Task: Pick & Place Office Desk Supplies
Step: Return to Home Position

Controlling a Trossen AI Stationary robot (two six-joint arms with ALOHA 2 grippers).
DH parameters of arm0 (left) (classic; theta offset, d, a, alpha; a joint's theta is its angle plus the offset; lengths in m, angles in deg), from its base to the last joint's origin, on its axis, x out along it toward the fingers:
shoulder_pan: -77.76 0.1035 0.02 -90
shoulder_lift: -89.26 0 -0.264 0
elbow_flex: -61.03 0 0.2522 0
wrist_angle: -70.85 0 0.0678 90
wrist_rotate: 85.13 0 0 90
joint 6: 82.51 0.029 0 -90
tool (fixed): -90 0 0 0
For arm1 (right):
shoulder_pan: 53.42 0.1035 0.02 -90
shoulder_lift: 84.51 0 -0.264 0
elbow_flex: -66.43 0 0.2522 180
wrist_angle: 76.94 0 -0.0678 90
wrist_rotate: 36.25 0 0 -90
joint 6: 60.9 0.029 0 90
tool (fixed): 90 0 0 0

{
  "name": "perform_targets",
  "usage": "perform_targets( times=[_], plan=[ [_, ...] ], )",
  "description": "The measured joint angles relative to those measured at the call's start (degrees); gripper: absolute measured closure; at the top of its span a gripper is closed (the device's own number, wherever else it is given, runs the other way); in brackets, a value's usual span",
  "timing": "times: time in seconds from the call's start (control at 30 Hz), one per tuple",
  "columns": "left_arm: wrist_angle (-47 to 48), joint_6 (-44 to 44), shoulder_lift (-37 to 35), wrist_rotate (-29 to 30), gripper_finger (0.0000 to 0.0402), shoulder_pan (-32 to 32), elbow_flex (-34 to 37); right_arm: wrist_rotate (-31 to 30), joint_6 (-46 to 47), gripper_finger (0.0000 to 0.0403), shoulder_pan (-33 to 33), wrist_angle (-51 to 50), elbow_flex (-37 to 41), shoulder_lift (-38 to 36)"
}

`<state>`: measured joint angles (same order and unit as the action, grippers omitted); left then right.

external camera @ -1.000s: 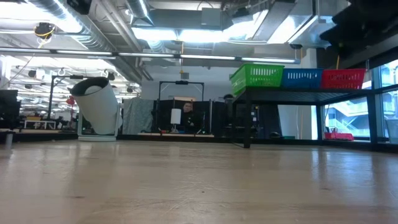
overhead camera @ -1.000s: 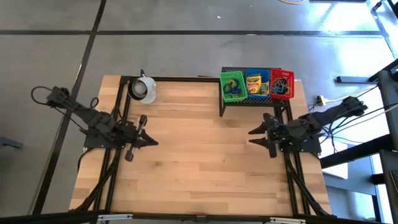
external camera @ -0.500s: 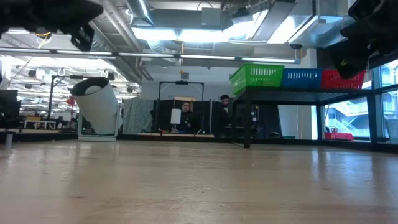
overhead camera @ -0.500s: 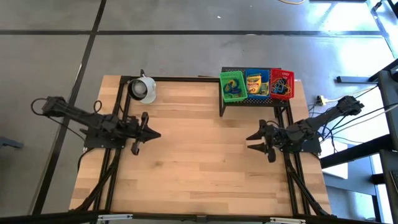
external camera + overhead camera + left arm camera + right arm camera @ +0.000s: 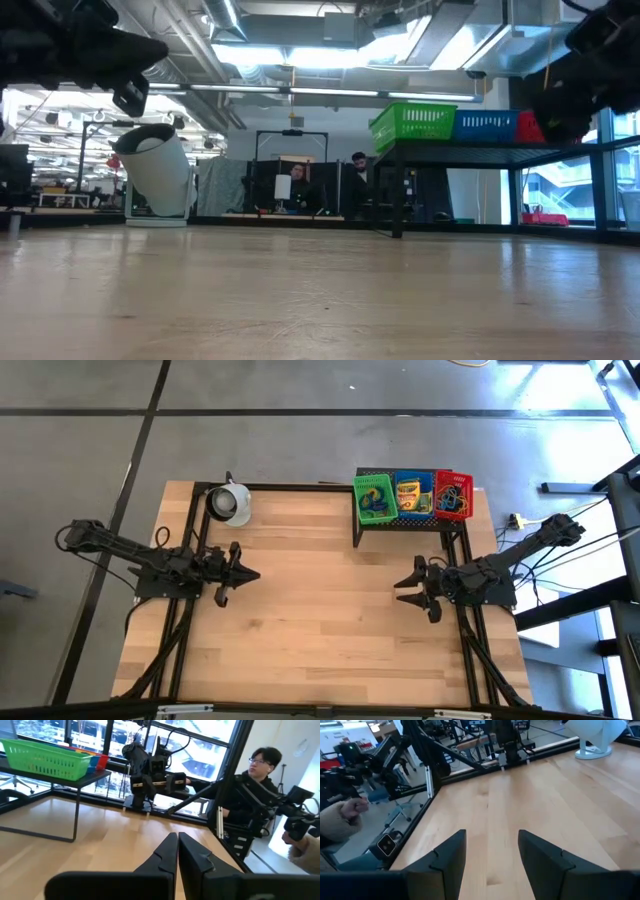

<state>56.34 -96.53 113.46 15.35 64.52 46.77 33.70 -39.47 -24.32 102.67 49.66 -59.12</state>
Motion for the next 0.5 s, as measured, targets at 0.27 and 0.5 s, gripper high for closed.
perform_targets(
  times=[0.27, 0.5],
  plan=[
    [0.17, 0.21, 0.02, -0.13, 0.0395, 0.27, -0.02, 0.66, -0.9, 0.0222, 0.0, 3.1, 2.2, 0.02],
    [0.17, 1.17, 0.02, -0.06, 0.0396, 0.27, -0.02, 1.55, -1.53, 0.0221, 0.0, 4.07, 2.18, 0.02]
  ],
)
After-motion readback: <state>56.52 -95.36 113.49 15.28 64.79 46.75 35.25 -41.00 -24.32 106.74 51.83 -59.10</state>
